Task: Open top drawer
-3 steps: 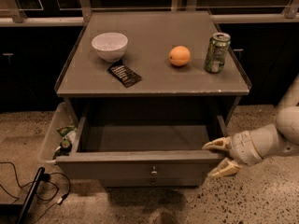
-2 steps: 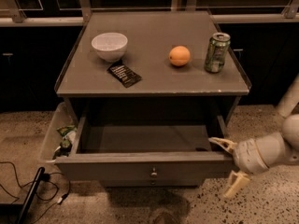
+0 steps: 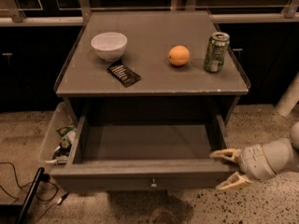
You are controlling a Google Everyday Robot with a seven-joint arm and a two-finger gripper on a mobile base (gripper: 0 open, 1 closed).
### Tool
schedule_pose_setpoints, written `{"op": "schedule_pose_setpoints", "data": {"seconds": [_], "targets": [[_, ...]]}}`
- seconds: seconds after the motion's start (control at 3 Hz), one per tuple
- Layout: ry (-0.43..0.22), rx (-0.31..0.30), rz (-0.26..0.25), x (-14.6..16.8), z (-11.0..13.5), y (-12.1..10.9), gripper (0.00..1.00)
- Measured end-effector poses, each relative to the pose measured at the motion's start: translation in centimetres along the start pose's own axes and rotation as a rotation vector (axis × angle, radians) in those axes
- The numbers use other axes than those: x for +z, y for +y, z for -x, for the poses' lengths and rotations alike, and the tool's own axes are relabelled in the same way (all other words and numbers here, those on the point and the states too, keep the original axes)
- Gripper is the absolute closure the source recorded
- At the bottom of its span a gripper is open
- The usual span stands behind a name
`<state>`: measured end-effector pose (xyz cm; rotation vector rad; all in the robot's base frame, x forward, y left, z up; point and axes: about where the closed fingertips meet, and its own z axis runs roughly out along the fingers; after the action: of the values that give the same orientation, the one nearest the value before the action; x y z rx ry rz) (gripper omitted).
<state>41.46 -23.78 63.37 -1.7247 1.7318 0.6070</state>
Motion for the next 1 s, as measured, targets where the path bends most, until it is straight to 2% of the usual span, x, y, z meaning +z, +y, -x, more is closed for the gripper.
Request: {"op": "schedule_pose_setpoints", "data": {"seconds": [0.33,0.67,1.0], "targets": [[-0.004,-0.004,0.003,-0.2,0.4,0.2,0.69],[-0.005,-0.008,0.005,-0.8,0.3,1.7,0.67],[-0.005,-0.008,0.006,-0.7,0.3,1.7,0.44]]}}
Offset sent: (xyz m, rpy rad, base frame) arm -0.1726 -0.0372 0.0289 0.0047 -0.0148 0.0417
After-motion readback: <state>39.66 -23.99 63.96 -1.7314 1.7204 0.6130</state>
